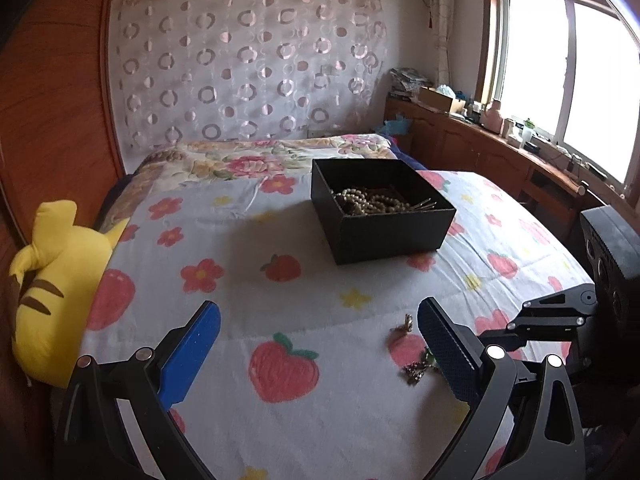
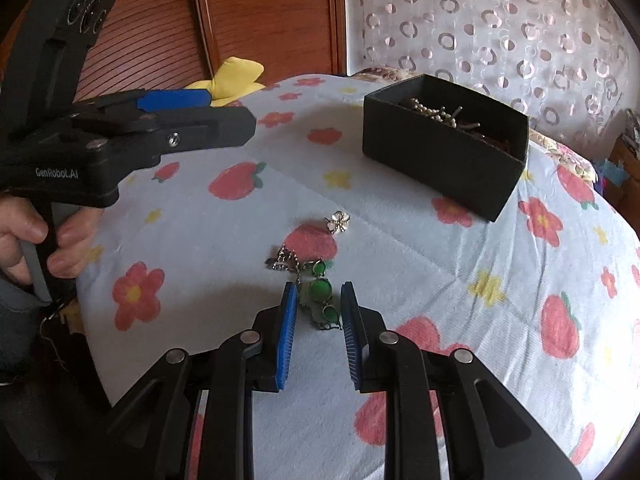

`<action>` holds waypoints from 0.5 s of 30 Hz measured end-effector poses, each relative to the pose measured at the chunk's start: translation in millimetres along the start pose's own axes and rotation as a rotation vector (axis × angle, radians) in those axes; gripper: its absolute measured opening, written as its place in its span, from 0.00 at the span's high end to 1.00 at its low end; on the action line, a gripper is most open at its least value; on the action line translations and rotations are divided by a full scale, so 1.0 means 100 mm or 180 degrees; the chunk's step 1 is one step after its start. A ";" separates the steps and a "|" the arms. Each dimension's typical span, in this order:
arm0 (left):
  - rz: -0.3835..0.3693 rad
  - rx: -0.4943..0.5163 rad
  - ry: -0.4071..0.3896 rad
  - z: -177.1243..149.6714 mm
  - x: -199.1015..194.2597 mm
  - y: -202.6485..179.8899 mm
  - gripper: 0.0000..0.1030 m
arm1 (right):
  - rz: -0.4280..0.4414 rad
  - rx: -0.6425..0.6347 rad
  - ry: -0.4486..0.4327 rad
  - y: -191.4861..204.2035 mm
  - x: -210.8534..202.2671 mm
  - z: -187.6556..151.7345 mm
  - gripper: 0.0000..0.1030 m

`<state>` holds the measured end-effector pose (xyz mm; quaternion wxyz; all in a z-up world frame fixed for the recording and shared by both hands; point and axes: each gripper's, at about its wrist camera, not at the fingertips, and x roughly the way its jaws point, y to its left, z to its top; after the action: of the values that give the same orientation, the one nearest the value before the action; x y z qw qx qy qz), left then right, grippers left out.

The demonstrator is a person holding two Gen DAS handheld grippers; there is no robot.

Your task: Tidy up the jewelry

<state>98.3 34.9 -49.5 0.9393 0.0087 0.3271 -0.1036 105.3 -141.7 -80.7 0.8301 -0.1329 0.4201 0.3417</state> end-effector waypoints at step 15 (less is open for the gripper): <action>-0.0122 -0.0041 0.0172 -0.06 0.13 -0.01 0.08 | -0.0142 -0.0036 -0.0164 -0.08 -0.24 -0.04 0.88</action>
<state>104.2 32.1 -61.5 0.9280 -0.0007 0.3531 -0.1192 98.7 -160.3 -64.7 0.8473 -0.1381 0.3935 0.3288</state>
